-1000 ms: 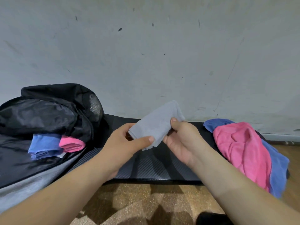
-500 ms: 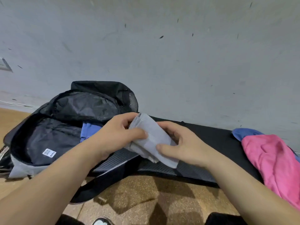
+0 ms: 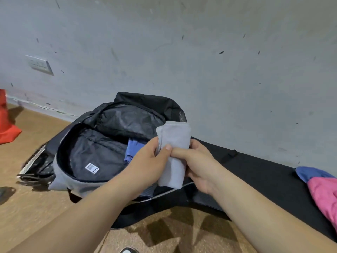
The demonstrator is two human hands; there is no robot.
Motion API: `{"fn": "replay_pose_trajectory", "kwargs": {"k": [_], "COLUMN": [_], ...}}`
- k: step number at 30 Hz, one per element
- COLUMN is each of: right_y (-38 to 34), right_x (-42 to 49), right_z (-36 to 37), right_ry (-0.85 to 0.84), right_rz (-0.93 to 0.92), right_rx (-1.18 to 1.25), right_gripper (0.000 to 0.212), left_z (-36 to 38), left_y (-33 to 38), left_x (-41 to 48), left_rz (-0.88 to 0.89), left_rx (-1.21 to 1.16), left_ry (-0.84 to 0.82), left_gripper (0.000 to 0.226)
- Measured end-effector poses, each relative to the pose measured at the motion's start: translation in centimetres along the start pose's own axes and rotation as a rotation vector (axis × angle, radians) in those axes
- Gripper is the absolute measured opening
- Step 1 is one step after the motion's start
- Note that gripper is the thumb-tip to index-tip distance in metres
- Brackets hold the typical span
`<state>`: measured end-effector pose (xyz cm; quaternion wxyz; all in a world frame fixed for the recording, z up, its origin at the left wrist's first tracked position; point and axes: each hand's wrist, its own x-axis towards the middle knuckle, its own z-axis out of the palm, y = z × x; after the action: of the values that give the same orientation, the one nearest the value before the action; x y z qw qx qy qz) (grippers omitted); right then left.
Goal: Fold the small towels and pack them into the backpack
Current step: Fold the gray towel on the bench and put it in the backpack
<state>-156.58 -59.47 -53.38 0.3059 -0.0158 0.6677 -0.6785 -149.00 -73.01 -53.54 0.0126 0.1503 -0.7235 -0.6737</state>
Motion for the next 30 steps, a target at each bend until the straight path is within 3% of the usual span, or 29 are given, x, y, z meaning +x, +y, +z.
{"fn": "replay_pose_trajectory", "kwargs": {"k": [6,9,11,13,16,18,20,21,23,28,30], "right_y": [-0.8,-1.2,-1.3,-1.1,-0.6,-0.2,0.1,0.1,-0.3,-3.4,-4.8], "right_x": [1.9,3.2,4.2,5.7,8.2,9.8,11.0,11.6,12.4,13.0,13.3], "right_z": [2.1,3.9,5.6,6.6,6.6,6.5,6.6,6.6,6.7,7.3,7.3], "right_ry": [-0.161,-0.164,-0.068,0.100,0.257,0.260,0.234,0.229,0.212,0.226,0.287], "right_rz": [0.049,0.075,-0.020,-0.247,-0.704,-0.925,-0.947,-0.948,-0.978,-0.850,-0.785], "right_rx": [0.101,-0.015,-0.210,-0.463,-1.067,-1.465,-1.678,-1.726,-1.756,-1.461,-1.299], "right_gripper": [0.037,0.028,0.028,0.031,0.030,0.036,0.047,0.048,0.036,0.025,0.025], "left_z": [-4.1,-6.2,-8.2,-10.6,-13.5,-14.1,-13.9,-13.8,-13.7,-13.9,-13.7], "left_y": [0.6,0.5,0.5,0.4,-0.6,-1.4,-2.1,-2.4,-2.9,-4.0,-4.3], "left_x": [0.2,0.1,0.2,0.2,0.3,0.6,1.1,1.5,2.4,4.2,4.8], "left_rz": [-0.037,-0.041,-0.053,-0.100,-0.216,-0.319,-0.350,-0.345,-0.334,-0.267,-0.228], "left_rx": [0.027,0.113,0.167,0.245,0.318,0.335,0.373,0.379,0.349,0.260,0.197], "left_ry": [-0.181,-0.104,0.010,0.125,0.267,0.267,0.262,0.272,0.329,0.451,0.479], "left_gripper": [0.040,0.042,0.039,0.035,0.014,0.016,0.010,0.023,0.040,0.017,0.027]}}
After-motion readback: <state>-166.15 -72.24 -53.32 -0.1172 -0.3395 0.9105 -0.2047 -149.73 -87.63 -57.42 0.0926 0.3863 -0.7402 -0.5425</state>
